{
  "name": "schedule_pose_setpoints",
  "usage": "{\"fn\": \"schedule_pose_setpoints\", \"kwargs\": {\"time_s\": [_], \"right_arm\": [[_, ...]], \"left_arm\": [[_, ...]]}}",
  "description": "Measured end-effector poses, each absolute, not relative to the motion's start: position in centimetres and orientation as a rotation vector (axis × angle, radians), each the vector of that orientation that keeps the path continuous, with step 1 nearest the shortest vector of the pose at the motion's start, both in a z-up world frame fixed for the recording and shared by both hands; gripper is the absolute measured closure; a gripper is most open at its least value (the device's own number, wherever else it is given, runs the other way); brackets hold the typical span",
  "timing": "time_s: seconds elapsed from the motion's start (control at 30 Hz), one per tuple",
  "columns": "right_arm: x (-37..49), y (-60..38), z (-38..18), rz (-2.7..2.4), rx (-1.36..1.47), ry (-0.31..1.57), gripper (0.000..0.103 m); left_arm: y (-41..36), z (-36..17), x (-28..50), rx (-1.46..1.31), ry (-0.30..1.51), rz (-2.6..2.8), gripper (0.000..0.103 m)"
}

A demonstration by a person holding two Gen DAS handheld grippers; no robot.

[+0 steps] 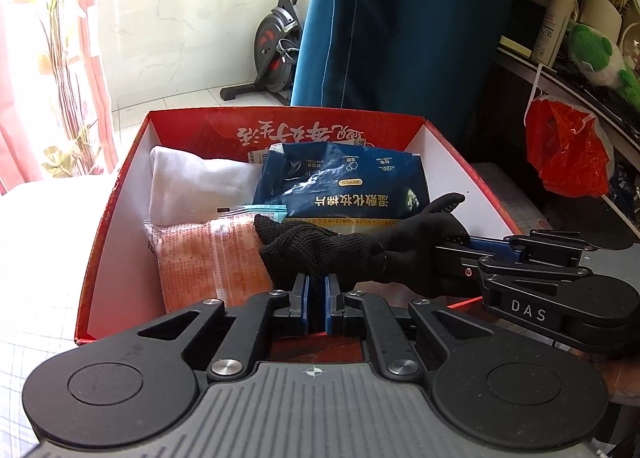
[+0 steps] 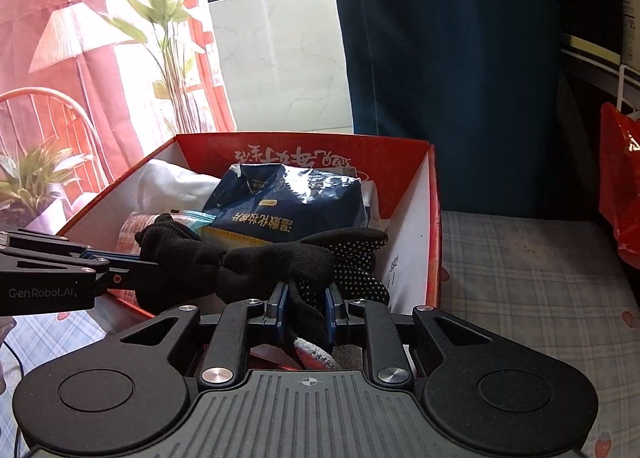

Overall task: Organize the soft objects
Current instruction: 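Lower the gloves into the box and open both grippers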

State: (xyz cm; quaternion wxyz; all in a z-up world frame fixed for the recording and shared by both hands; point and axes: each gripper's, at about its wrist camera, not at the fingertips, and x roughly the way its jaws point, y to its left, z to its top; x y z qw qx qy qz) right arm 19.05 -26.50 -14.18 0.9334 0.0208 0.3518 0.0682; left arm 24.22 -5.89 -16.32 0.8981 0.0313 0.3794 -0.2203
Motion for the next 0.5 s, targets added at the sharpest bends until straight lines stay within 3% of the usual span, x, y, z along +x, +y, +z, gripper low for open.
{"fn": "schedule_pose_setpoints", "kwargs": {"time_s": [0.07,0.17,0.23,0.3,0.47,0.5], "right_arm": [[18.9,-26.4,-14.1,0.134,0.022,0.713,0.078],[18.5,-26.2,-13.8,0.125,-0.017,0.698,0.078],[18.1,-26.1,-13.5,0.122,-0.042,0.680,0.073],[17.7,-26.1,-13.3,0.119,-0.052,0.662,0.068],[16.2,-26.1,-12.6,0.121,-0.068,0.626,0.045],[15.9,-26.0,-12.5,0.124,-0.074,0.620,0.043]], "left_arm": [[-5.7,-16.1,24.1,0.064,0.779,-0.452,0.093],[-5.4,-15.6,23.7,0.073,0.755,-0.444,0.086],[-5.1,-15.1,23.2,0.081,0.729,-0.439,0.065],[-4.8,-14.5,22.5,0.088,0.691,-0.431,0.052],[-4.3,-13.2,20.5,0.120,0.621,-0.414,0.034],[-4.1,-13.0,20.1,0.122,0.609,-0.411,0.026]]}}
